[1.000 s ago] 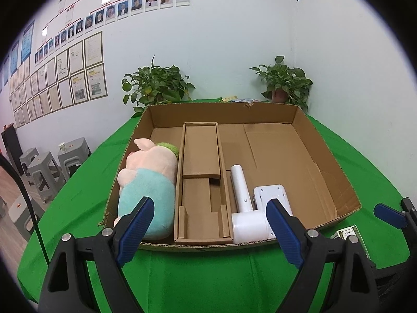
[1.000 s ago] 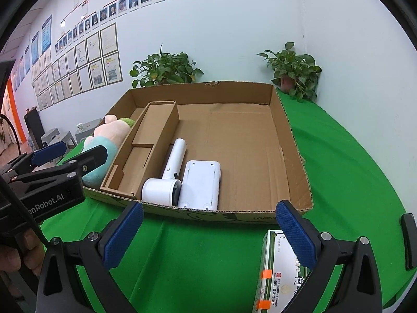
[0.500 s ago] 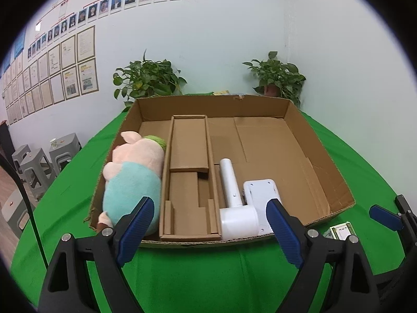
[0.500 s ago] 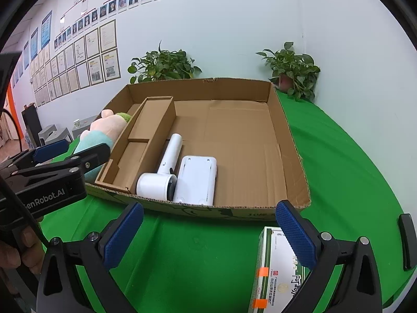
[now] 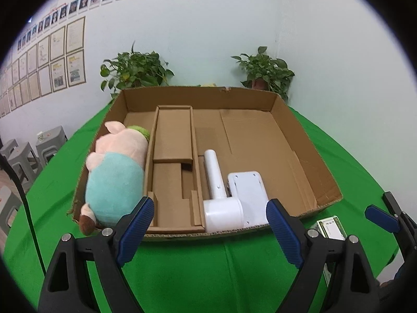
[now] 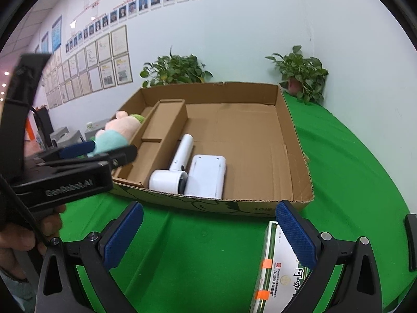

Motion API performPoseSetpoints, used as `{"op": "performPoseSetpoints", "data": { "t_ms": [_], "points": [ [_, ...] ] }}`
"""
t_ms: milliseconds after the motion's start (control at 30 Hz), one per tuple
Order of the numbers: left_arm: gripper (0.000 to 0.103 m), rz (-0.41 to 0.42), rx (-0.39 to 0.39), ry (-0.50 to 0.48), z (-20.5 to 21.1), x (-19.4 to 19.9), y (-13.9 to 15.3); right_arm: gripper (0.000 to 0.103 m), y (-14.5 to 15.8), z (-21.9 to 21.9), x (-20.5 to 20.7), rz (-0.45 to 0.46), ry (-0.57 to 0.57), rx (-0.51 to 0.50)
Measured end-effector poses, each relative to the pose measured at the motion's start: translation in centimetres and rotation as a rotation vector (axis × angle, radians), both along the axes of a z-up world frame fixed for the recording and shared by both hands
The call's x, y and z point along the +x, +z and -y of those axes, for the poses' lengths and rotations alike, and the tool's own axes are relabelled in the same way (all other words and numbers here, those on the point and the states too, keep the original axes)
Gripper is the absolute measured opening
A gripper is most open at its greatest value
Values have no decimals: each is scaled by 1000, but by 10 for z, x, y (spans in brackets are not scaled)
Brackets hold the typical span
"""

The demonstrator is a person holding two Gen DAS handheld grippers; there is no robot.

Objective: Organize objects
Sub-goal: 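Move the right gripper to the white-green medicine box and grasp it, then lift the medicine box with the right gripper and carry it over the box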

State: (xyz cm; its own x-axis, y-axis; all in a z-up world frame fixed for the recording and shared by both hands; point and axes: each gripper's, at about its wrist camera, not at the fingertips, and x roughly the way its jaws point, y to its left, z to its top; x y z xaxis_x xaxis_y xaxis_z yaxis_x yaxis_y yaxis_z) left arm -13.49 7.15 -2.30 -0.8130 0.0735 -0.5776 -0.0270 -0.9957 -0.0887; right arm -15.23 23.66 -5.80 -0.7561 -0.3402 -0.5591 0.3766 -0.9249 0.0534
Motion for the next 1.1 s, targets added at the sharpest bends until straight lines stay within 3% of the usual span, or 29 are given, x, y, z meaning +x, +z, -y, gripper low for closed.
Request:
{"op": "performPoseSetpoints", "data": {
  "t_ms": [133, 300, 467, 567, 600, 667, 733, 900, 1000, 1033, 1067, 1100],
  "points": [
    [88, 83, 90, -120, -4, -7, -12, 102, -1, -17, 14, -17, 16, -30],
    [88, 222, 242, -282, -17, -20, -33, 102, -36, -55, 21, 110, -93, 64],
    [88, 273, 322, -340, -35, -23, -50, 102, -68, -82, 31, 223, -145, 128],
    [88, 285, 328, -360, -43, -23, -55, 102, -79, -83, 31, 269, -161, 145],
    [88, 287, 325, -364, -45, -21, -56, 100, -83, -82, 30, 283, -163, 152],
    [88, 294, 319, -363, -45, -17, -60, 78, -89, -77, 25, 316, -149, 147],
    [88, 302, 320, -357, -42, -14, -64, 66, -94, -71, 25, 332, -143, 167],
    [88, 330, 354, -342, -27, -3, -73, 64, -93, -43, 35, 317, -51, 168],
    [88, 354, 386, -346, -20, 2, -79, 65, -87, -21, 45, 273, 53, 159],
    [88, 362, 402, -348, -18, 3, -81, 76, -86, -16, 49, 259, 76, 155],
    [88, 373, 419, -349, -17, 2, -84, 98, -84, -13, 51, 247, 87, 152],
    [88, 380, 429, -349, -16, 2, -85, 103, -84, -13, 52, 241, 90, 146]
  ]
}}
